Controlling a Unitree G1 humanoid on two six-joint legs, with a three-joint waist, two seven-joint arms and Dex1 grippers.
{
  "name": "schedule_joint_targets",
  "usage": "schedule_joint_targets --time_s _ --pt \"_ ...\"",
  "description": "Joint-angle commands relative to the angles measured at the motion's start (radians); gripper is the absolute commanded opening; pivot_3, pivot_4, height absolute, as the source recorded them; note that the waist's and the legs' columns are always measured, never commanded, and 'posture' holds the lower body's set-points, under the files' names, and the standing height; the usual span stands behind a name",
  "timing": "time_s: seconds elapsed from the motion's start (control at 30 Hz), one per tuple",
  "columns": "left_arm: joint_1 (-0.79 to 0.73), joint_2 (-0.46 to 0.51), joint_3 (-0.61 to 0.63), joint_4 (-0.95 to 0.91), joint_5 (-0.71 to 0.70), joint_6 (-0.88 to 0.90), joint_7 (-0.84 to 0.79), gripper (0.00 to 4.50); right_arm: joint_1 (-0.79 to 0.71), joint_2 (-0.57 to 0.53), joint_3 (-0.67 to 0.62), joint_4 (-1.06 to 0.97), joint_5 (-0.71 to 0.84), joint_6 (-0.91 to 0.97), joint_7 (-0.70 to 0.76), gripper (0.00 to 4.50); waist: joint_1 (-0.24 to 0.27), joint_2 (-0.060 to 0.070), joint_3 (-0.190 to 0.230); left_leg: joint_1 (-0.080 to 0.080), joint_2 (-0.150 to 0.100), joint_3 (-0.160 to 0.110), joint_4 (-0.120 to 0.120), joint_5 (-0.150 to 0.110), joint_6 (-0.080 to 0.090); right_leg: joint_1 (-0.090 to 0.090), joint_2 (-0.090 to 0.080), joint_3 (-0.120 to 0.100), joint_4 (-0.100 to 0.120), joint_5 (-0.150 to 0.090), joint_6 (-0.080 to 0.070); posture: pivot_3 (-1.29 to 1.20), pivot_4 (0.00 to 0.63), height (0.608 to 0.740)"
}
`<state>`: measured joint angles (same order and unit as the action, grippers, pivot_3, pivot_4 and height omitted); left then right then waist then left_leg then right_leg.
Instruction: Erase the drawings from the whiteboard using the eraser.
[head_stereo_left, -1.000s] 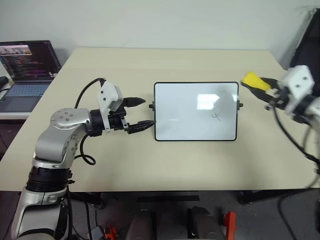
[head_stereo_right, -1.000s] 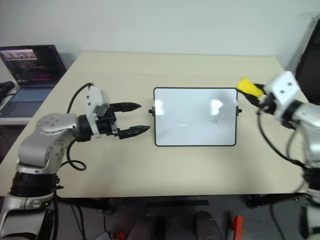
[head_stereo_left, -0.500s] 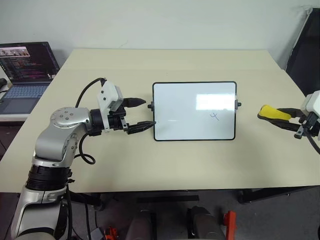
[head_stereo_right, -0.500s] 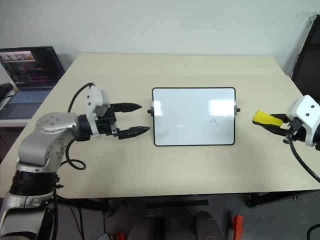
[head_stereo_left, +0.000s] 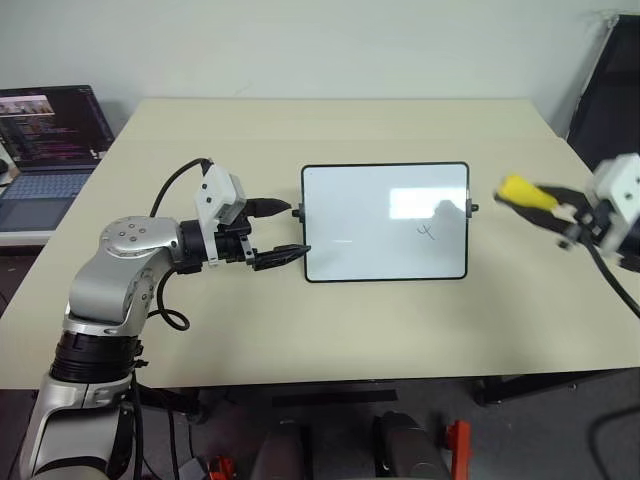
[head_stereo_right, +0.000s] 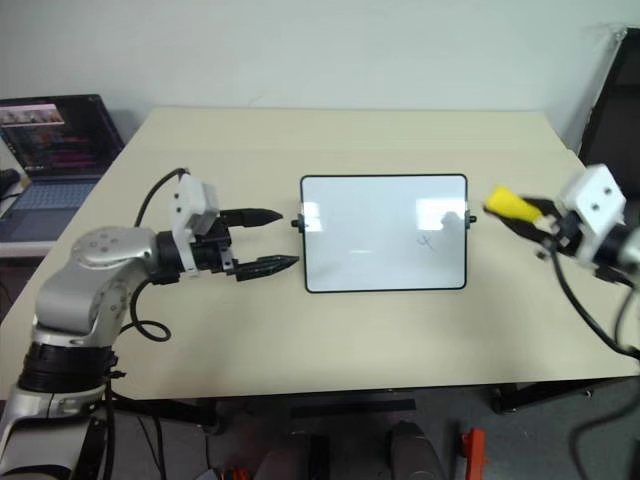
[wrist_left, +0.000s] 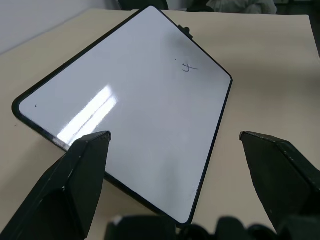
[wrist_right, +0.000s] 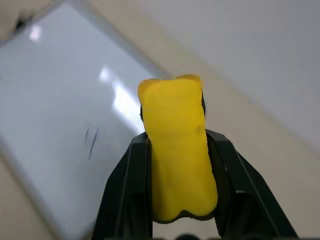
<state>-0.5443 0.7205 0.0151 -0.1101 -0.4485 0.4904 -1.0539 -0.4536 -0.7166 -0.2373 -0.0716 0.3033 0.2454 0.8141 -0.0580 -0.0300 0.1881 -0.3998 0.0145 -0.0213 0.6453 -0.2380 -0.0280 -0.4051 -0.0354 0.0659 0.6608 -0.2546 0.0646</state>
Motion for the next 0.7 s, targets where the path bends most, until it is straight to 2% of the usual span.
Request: schedule_joint_targets --time_s 0.03,0.13,0.23,0.47,0.7 --pt "-0.009 -0.009 -0.002 -0.034 -0.006 -0.006 0.007 4.50 -0.007 0.115 0.052 -0.006 -0.070 -0.078 -0.153 1.08 0.003 0.000 0.000 0.000 0.000 0.000 0.000 0.000 0.000 0.000 0.000 0.000 0.001 0.000 0.000 0.00 0.150 0.740" --pt "-0.002 -0.013 -0.002 -0.043 -0.011 0.000 0.007 4.50 0.022 0.179 0.085 0.048 -0.133 -0.129 -0.225 1.08 0.017 0.000 0.000 -0.002 -0.001 0.000 0.000 0.000 0.000 -0.002 -0.002 -0.001 0.001 0.000 0.000 0.00 0.150 0.740" --pt "-0.001 -0.011 -0.003 -0.038 -0.007 -0.002 0.003 4.50 0.057 0.200 0.114 0.097 -0.169 -0.176 -0.243 1.08 0.030 0.000 0.000 -0.003 -0.002 0.000 0.000 0.000 0.000 -0.001 -0.003 -0.002 -0.001 0.000 0.000 0.00 0.150 0.740" --pt "0.003 -0.007 0.003 -0.046 -0.012 0.003 0.004 4.50 0.122 0.224 0.154 0.210 -0.231 -0.230 -0.281 1.08 0.025 0.000 0.000 -0.002 -0.002 0.000 0.000 0.000 0.000 -0.001 -0.003 -0.002 0.000 0.000 0.000 0.00 0.150 0.740" --pt "-0.005 -0.010 0.000 -0.039 -0.011 0.000 0.001 4.50 0.154 0.223 0.271 0.192 -0.268 -0.220 -0.204 1.07 0.009 0.000 0.000 0.001 -0.001 0.000 0.000 0.000 0.000 0.001 -0.002 -0.001 0.002 0.000 0.000 0.00 0.150 0.740"
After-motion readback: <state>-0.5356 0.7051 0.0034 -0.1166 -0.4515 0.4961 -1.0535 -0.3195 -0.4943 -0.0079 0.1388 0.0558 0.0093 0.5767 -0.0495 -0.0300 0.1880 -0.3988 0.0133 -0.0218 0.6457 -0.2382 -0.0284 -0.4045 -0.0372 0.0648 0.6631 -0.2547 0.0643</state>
